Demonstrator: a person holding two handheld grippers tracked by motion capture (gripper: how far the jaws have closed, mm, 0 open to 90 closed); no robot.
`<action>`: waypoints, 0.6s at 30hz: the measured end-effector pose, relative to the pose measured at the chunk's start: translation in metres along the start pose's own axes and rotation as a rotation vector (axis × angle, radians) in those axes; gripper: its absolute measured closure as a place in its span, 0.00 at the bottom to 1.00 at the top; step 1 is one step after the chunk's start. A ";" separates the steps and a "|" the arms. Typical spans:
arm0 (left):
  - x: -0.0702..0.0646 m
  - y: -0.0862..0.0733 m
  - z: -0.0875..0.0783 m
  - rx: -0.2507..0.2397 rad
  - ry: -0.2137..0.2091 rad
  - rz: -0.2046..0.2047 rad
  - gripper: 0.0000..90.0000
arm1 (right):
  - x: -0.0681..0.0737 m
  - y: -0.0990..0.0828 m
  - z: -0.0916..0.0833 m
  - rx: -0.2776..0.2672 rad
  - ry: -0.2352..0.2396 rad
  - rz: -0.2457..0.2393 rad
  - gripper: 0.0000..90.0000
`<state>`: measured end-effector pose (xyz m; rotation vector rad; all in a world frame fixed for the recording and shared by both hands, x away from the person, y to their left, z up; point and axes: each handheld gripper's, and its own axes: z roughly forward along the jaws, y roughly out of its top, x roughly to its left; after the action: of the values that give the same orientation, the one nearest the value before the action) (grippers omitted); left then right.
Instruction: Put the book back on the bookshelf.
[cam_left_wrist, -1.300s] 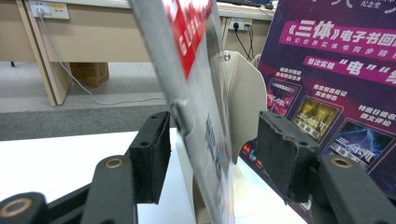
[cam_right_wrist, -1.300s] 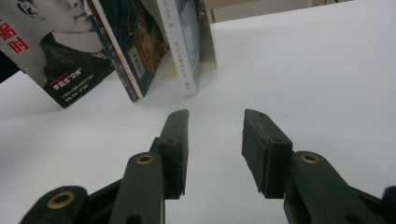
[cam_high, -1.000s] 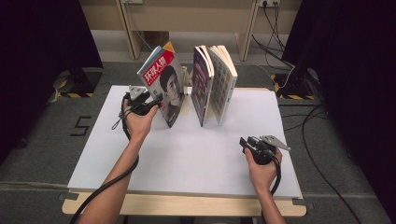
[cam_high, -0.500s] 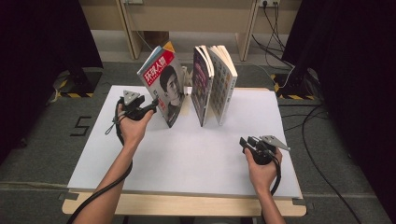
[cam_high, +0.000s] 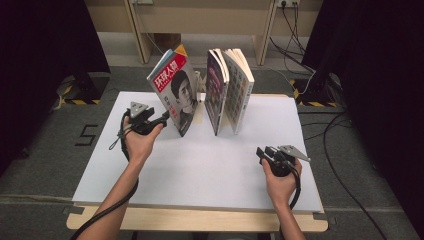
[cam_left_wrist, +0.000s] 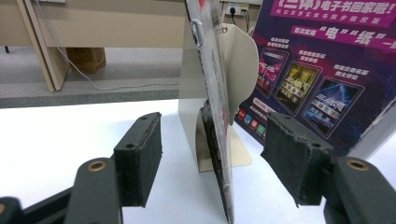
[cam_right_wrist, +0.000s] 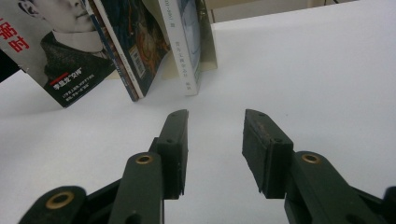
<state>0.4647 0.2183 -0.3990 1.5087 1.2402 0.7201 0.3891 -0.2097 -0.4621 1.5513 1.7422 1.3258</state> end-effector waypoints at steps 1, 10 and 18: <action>0.000 0.000 -0.001 0.002 -0.001 0.003 0.40 | 0.000 0.000 0.000 -0.002 0.000 0.001 0.68; 0.001 -0.009 -0.015 0.011 -0.028 0.008 0.40 | 0.000 0.000 0.000 -0.002 -0.002 0.003 0.68; 0.003 -0.021 -0.030 0.024 -0.044 0.026 0.40 | 0.001 0.000 0.000 0.006 -0.001 0.004 0.68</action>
<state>0.4316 0.2296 -0.4094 1.5551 1.2014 0.6876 0.3885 -0.2083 -0.4622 1.5588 1.7451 1.3222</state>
